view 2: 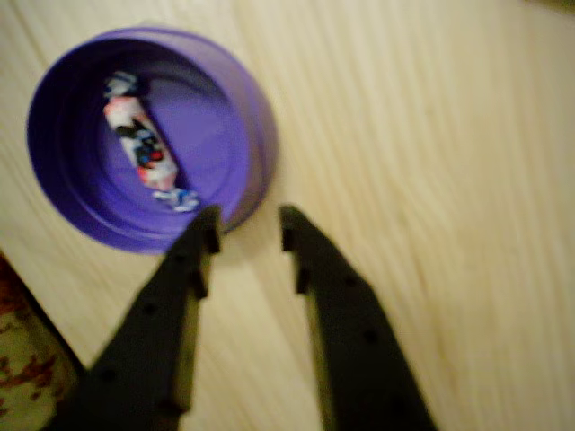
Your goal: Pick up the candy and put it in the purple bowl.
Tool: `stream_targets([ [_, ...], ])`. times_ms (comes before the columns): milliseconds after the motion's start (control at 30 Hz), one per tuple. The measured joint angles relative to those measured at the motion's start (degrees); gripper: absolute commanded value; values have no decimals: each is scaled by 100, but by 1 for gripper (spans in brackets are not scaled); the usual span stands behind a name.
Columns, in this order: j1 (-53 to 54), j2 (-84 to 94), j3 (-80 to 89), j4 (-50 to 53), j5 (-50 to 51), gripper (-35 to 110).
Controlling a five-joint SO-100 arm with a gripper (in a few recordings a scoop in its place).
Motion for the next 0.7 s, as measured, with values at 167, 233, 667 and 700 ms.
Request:
stream_targets([
  [167, 325, 694, 105, 246, -255, 3],
  [233, 457, 1002, 167, 439, -334, 0],
  [667, 2048, 2338, 439, 1925, -448, 1],
  [700, 2206, 2452, 501, 1995, -431, 1],
])
